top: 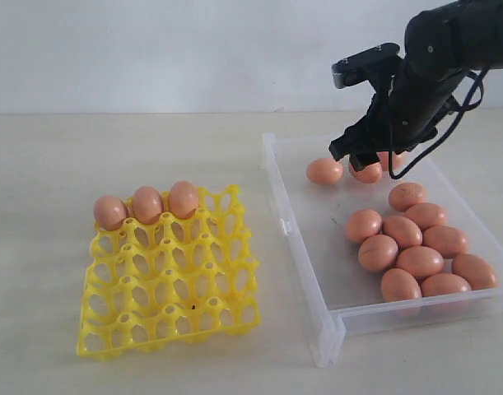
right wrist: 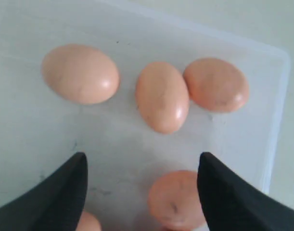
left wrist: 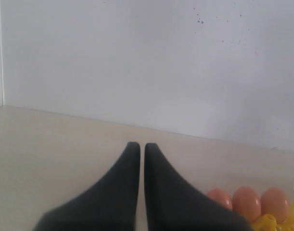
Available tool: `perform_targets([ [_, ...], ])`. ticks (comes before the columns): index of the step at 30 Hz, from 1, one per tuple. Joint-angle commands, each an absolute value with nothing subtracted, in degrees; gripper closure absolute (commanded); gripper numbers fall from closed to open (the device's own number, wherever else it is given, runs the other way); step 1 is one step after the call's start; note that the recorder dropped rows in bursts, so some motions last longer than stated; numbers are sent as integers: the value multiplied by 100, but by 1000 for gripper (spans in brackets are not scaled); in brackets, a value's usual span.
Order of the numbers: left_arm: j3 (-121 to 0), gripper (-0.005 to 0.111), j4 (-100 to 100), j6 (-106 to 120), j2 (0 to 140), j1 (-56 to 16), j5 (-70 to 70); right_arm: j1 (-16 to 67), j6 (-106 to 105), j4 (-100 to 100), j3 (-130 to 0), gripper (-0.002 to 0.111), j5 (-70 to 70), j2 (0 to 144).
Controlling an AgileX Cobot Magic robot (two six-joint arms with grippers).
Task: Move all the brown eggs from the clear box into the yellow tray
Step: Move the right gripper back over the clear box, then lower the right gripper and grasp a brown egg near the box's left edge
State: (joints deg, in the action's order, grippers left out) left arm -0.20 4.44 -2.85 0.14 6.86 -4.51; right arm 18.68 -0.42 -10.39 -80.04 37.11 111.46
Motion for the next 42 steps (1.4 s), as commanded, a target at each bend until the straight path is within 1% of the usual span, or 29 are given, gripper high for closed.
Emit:
perform_targets([
  [1, 0, 103, 495, -336, 0, 677, -444, 1832, -66, -1538, -8477, 49, 3640, 11583],
  [11, 0, 103, 495, -336, 0, 677, -431, 1822, -106, -1784, -9273, 49, 3602, 12354],
  [29, 0, 103, 495, -336, 0, 677, -444, 1822, -185, -1839, -9393, 49, 3570, 12768],
  [31, 0, 103, 495, -336, 0, 677, -444, 1822, -185, -1839, -9393, 54, 3584, 12766],
  [35, 0, 103, 495, -336, 0, 677, -444, 1822, -237, -1839, -9393, 74, 3627, 12766],
  [40, 0, 103, 495, -336, 0, 677, -444, 1822, -250, -1839, -9393, 83, 3683, 12766],
  [42, 0, 103, 495, -336, 0, 677, -444, 1822, -250, -1839, -9393, 99, 3683, 12766],
])
